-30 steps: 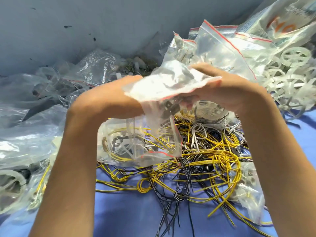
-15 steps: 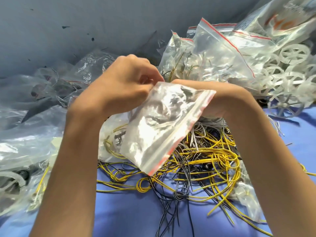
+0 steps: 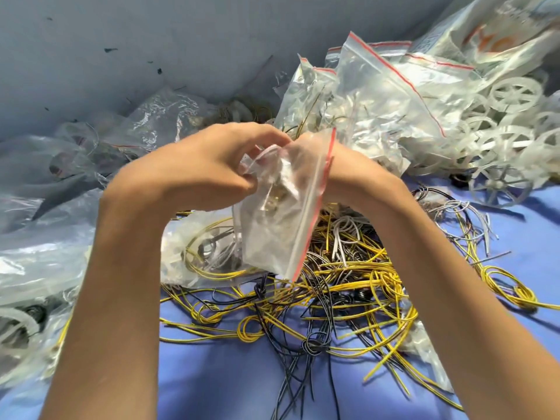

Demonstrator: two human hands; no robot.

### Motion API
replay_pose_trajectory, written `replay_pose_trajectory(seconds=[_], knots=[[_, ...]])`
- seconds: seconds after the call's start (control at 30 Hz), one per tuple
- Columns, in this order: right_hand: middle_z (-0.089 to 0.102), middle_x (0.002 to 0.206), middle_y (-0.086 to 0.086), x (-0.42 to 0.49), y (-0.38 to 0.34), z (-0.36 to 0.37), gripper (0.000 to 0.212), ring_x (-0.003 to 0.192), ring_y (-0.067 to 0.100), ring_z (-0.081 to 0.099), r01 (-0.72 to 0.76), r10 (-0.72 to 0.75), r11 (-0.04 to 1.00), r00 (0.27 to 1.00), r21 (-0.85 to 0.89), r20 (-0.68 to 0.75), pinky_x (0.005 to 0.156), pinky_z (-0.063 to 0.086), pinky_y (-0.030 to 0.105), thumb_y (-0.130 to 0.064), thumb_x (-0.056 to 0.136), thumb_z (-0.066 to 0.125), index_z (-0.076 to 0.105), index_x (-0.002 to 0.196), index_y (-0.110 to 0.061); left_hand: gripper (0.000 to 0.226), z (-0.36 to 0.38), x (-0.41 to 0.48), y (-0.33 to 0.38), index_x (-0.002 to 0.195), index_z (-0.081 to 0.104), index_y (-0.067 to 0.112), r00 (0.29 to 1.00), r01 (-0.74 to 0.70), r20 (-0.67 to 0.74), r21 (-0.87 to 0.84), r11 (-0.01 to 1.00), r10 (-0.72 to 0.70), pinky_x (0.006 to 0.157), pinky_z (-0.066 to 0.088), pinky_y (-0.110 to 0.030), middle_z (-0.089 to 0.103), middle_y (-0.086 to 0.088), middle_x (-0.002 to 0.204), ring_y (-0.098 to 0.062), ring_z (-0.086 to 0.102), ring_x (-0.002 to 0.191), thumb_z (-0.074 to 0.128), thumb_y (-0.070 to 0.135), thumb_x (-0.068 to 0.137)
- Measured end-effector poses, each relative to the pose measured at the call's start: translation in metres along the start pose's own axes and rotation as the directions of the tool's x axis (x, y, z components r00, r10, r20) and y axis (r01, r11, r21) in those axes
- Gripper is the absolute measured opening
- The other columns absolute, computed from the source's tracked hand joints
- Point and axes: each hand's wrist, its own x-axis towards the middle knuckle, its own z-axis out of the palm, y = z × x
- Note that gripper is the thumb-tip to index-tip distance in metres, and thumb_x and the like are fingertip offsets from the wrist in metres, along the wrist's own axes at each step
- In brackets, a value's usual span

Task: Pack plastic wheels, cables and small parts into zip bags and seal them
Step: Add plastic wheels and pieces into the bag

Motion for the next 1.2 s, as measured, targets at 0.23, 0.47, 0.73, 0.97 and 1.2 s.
replay_pose_trajectory(seconds=[0.23, 0.47, 0.73, 0.97, 1.2], knots=[[0.067, 0.089, 0.01, -0.003, -0.016, 0.009, 0.025, 0.071, 0.004, 0.054, 0.05, -0.105, 0.957, 0.978, 0.285, 0.182, 0.06, 0.052, 0.017, 0.0, 0.088, 0.058, 0.065, 0.103, -0.019, 0.061, -0.005, -0.003, -0.002, 0.098, 0.067, 0.038, 0.983, 0.025, -0.18, -0.01, 1.0, -0.027, 0.069, 0.054, -0.032, 0.069, 0.007, 0.089, -0.006, 0.063, 0.081, 0.045, -0.011, 0.07], [0.068, 0.104, 0.008, -0.003, -0.023, 0.015, 0.009, 0.095, 0.02, 0.064, 0.087, -0.115, 0.992, 0.926, 0.093, 0.358, 0.085, 0.055, 0.037, -0.039, 0.093, 0.053, 0.057, 0.086, -0.044, 0.034, -0.004, -0.004, 0.007, 0.082, 0.072, 0.026, 0.98, -0.059, -0.186, 0.024, 0.998, 0.063, 0.065, 0.048, -0.019, 0.07, 0.007, 0.08, 0.001, 0.062, 0.073, 0.051, 0.003, 0.066], [0.042, 0.059, -0.007, 0.0, -0.021, 0.018, 0.031, 0.053, 0.006, 0.04, 0.174, -0.083, 0.918, 0.963, -0.355, 0.256, 0.047, 0.034, 0.013, -0.036, 0.092, 0.053, 0.044, 0.066, -0.022, 0.059, -0.008, -0.007, 0.008, 0.088, 0.072, 0.026, 0.971, -0.068, -0.228, 0.006, 0.998, 0.067, 0.065, 0.052, -0.021, 0.071, 0.01, 0.088, 0.005, 0.064, 0.081, 0.037, -0.016, 0.066], [0.041, 0.062, -0.001, 0.006, -0.013, 0.018, 0.029, 0.055, 0.011, 0.042, 0.108, -0.082, 0.897, 0.994, -0.429, 0.079, 0.047, 0.031, 0.02, -0.027, 0.087, 0.055, 0.045, 0.064, -0.012, 0.045, -0.007, -0.004, 0.0, 0.102, 0.057, 0.042, 0.997, -0.012, -0.072, 0.068, 0.998, 0.017, 0.092, 0.049, -0.031, 0.054, 0.008, 0.104, -0.006, 0.053, 0.103, 0.05, 0.007, 0.075], [0.053, 0.066, 0.01, 0.013, -0.004, 0.02, 0.025, 0.068, 0.032, 0.053, -0.075, 0.01, 0.92, 0.986, -0.384, -0.167, 0.05, 0.03, 0.031, -0.024, 0.082, 0.054, 0.046, 0.063, -0.01, 0.054, 0.0, 0.005, -0.009, 0.13, 0.044, 0.039, 0.993, 0.097, -0.081, 0.169, 0.981, -0.084, 0.082, 0.034, -0.021, 0.049, 0.003, 0.112, -0.012, 0.054, 0.097, 0.06, 0.015, 0.085]])
